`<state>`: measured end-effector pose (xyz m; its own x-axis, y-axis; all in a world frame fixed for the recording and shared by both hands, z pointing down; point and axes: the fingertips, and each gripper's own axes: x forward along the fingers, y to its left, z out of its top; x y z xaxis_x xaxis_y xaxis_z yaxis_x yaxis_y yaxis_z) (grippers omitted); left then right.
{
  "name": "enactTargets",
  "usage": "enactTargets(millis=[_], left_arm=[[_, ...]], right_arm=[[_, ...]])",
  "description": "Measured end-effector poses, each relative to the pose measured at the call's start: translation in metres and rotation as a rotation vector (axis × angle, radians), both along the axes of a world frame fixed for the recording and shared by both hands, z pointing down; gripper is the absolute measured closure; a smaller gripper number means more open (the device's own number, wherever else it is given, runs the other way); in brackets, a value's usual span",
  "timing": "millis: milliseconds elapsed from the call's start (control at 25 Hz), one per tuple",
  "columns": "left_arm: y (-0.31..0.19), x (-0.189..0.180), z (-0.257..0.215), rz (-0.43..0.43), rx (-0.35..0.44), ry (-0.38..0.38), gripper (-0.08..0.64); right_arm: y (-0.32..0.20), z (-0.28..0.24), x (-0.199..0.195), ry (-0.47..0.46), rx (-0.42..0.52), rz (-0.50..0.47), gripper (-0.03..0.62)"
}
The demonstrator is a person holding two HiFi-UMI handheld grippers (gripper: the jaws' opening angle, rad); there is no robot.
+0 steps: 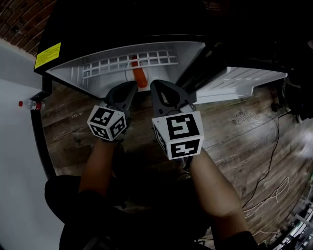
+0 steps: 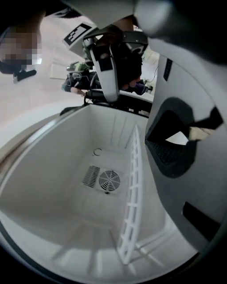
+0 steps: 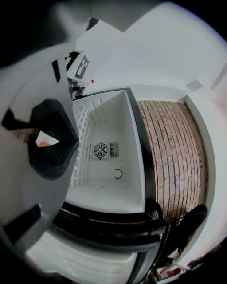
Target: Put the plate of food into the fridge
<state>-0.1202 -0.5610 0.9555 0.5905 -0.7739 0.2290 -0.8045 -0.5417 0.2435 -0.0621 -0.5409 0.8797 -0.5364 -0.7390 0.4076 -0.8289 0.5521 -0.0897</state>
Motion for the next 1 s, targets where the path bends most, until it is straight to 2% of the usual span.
enactTargets(millis=[80, 160, 240, 320, 400, 560, 640, 760, 880, 1000], left_arm=[[0.008, -0.002, -0.031, 0.016, 0.050, -0.021, 0.563], [0.014, -0.006, -0.059, 0.027, 0.064, -0.021, 0.563], [0.029, -0.011, -0.080, 0.046, 0.033, -0.051, 0.563], [0.038, -0.015, -0.099, 0.079, 0.011, -0.115, 0.563], [0.042, -0.016, -0.117, 0.122, -0.005, -0.169, 0.563], [0.079, -0.022, -0.174, 0.147, -0.095, -0.157, 0.563], [0.085, -0.024, -0.217, 0.134, -0.097, -0.151, 0.563], [0.085, -0.022, -0.283, 0.089, -0.092, -0.135, 0.563], [0.097, -0.012, -0.355, 0.038, -0.096, -0.164, 0.563], [0.111, 0.001, -0.438, -0.036, -0.162, -0.158, 0.563]], right_arm=[[-0.003, -0.010, -0.004, -0.033, 0.008, 0.026, 0.578], [-0.006, -0.018, 0.004, -0.057, 0.014, 0.083, 0.579], [0.003, -0.018, 0.014, -0.068, -0.028, 0.133, 0.579], [0.015, -0.012, 0.022, -0.082, -0.086, 0.154, 0.578], [0.025, -0.011, 0.032, -0.090, -0.105, 0.178, 0.578], [0.087, -0.040, 0.063, -0.007, -0.133, 0.251, 0.578], [0.105, -0.079, 0.072, 0.030, -0.138, 0.271, 0.578], [0.102, -0.163, 0.073, 0.030, -0.090, 0.290, 0.578], [0.100, -0.258, 0.071, -0.030, -0.066, 0.310, 0.578], [0.098, -0.364, 0.073, -0.088, -0.044, 0.325, 0.579]])
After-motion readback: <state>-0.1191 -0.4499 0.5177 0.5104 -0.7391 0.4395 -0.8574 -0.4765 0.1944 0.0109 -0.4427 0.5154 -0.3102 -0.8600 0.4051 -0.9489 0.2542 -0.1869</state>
